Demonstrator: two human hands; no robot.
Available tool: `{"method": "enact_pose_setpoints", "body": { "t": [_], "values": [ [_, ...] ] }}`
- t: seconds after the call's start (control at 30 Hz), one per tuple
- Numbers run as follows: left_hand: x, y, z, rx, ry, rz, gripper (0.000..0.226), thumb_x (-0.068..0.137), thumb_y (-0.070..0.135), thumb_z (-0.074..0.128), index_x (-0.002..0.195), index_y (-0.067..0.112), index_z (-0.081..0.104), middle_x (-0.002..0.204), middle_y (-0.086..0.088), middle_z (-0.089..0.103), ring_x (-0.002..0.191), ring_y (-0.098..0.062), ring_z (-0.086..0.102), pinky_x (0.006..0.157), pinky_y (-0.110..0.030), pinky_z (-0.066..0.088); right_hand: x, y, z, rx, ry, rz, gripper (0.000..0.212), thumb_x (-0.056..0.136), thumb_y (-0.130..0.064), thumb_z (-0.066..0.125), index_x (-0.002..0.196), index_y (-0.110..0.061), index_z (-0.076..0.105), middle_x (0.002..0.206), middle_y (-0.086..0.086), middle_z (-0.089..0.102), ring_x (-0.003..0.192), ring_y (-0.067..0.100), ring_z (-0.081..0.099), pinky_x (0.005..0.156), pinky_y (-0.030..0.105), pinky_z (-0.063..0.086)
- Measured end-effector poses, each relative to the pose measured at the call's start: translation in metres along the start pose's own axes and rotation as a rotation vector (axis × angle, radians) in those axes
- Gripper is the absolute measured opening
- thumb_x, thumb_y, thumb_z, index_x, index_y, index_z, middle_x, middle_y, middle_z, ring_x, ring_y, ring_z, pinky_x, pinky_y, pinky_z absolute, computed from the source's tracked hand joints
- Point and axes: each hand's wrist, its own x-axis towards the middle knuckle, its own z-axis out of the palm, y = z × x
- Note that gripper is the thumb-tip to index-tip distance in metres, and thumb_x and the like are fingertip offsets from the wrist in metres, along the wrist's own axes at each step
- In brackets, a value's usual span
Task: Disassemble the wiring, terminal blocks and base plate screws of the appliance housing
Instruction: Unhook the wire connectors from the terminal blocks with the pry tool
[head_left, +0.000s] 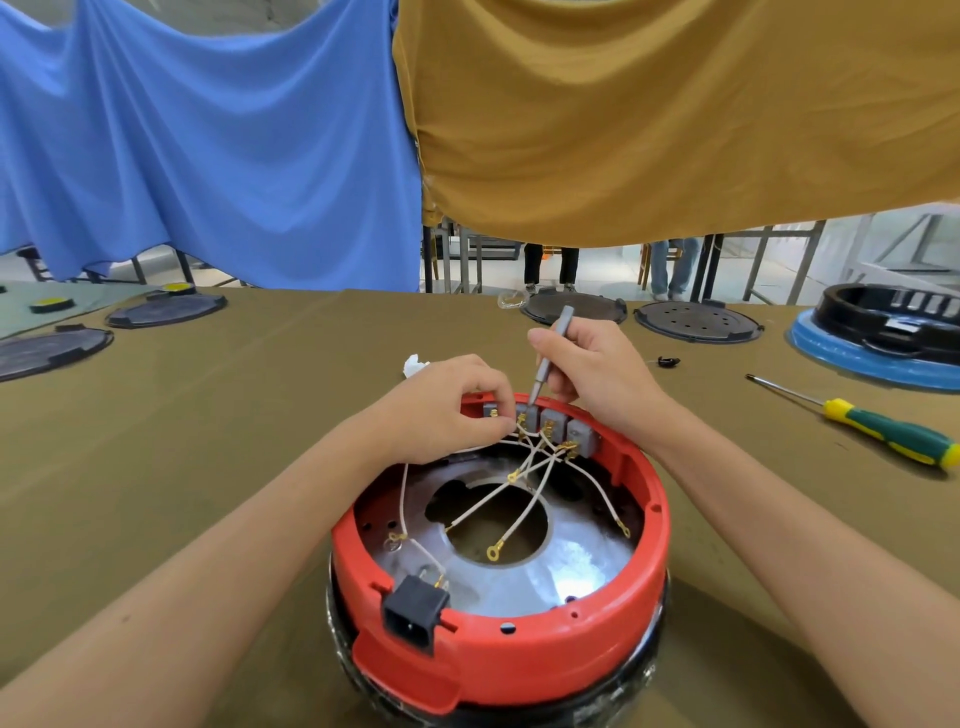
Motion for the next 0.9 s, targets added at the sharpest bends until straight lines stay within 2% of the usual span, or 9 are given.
{"method": "enact_pose_setpoints", "body": {
  "t": [0.1, 0.2, 0.33, 0.47, 0.53, 0.63, 0.73, 0.9],
  "values": [
    [0.001, -0.001, 0.0, 0.007, 0.001, 0.007, 0.008, 0.086, 0.025, 0.07, 0.08, 0.03, 0.068, 0.102, 0.007, 0.06, 0.091, 0.0, 0.057, 0.088, -0.018, 0.041, 0.002, 0.002, 0.002, 0.006, 0.006, 0.014, 0.035, 0.1, -0.03, 0.057, 0.071, -0.012, 0.06, 0.05, -0.005, 0.056, 0.046, 0.008, 0.049, 0.051, 0.021, 0.045],
    [0.001, -0.001, 0.001, 0.005, 0.006, 0.016, 0.01, 0.086, 0.025, 0.07, 0.079, 0.032, 0.067, 0.101, 0.007, 0.06, 0.092, 0.0, 0.057, 0.087, -0.017, 0.041, -0.002, 0.001, 0.001, -0.009, 0.031, -0.003, 0.034, 0.101, -0.031, 0.056, 0.073, -0.012, 0.06, 0.052, -0.005, 0.057, 0.048, 0.01, 0.05, 0.055, 0.028, 0.047],
    [0.001, -0.003, 0.001, 0.001, 0.01, 0.02, 0.014, 0.085, 0.028, 0.07, 0.077, 0.038, 0.066, 0.102, 0.009, 0.06, 0.093, -0.002, 0.058, 0.089, -0.021, 0.043, -0.012, -0.008, 0.0, -0.139, 0.053, -0.161, 0.031, 0.1, -0.033, 0.057, 0.078, -0.012, 0.063, 0.06, -0.002, 0.065, 0.056, 0.019, 0.064, 0.06, 0.037, 0.059],
    [0.001, -0.002, 0.0, -0.003, 0.006, 0.02, 0.011, 0.085, 0.028, 0.07, 0.078, 0.036, 0.067, 0.103, 0.009, 0.06, 0.094, -0.005, 0.06, 0.094, -0.029, 0.046, -0.015, -0.015, 0.001, -0.234, 0.028, -0.243, 0.033, 0.1, -0.032, 0.057, 0.082, -0.006, 0.064, 0.07, 0.012, 0.068, 0.066, 0.03, 0.065, 0.069, 0.051, 0.055],
    [0.001, -0.002, 0.0, -0.007, 0.005, 0.018, 0.01, 0.085, 0.027, 0.07, 0.079, 0.035, 0.067, 0.103, 0.008, 0.06, 0.094, -0.005, 0.06, 0.095, -0.031, 0.046, -0.015, -0.016, 0.001, -0.258, 0.02, -0.253, 0.033, 0.1, -0.032, 0.057, 0.081, -0.006, 0.064, 0.069, 0.012, 0.068, 0.065, 0.029, 0.065, 0.069, 0.05, 0.054],
    [0.001, -0.002, 0.0, -0.009, 0.006, 0.006, 0.009, 0.085, 0.027, 0.07, 0.079, 0.033, 0.068, 0.104, 0.008, 0.06, 0.096, -0.006, 0.06, 0.095, -0.03, 0.045, -0.01, -0.012, 0.0, -0.144, 0.013, -0.141, 0.034, 0.101, -0.031, 0.056, 0.079, -0.006, 0.062, 0.06, -0.001, 0.064, 0.056, 0.022, 0.061, 0.064, 0.046, 0.056],
    [0.001, -0.002, 0.001, -0.011, 0.008, 0.001, 0.009, 0.085, 0.026, 0.07, 0.078, 0.032, 0.068, 0.103, 0.006, 0.06, 0.094, -0.005, 0.059, 0.095, -0.028, 0.045, -0.004, -0.006, 0.0, -0.061, 0.023, -0.014, 0.035, 0.101, -0.032, 0.056, 0.073, -0.011, 0.062, 0.052, -0.006, 0.057, 0.052, 0.015, 0.051, 0.058, 0.037, 0.047],
    [0.001, -0.002, 0.001, -0.017, 0.004, 0.014, 0.011, 0.085, 0.025, 0.071, 0.077, 0.033, 0.067, 0.101, 0.006, 0.06, 0.092, -0.003, 0.059, 0.092, -0.025, 0.044, 0.001, -0.002, 0.002, -0.015, 0.016, 0.082, 0.037, 0.101, -0.031, 0.055, 0.071, -0.011, 0.061, 0.051, -0.005, 0.054, 0.055, 0.02, 0.045, 0.06, 0.036, 0.041]
  ]
}}
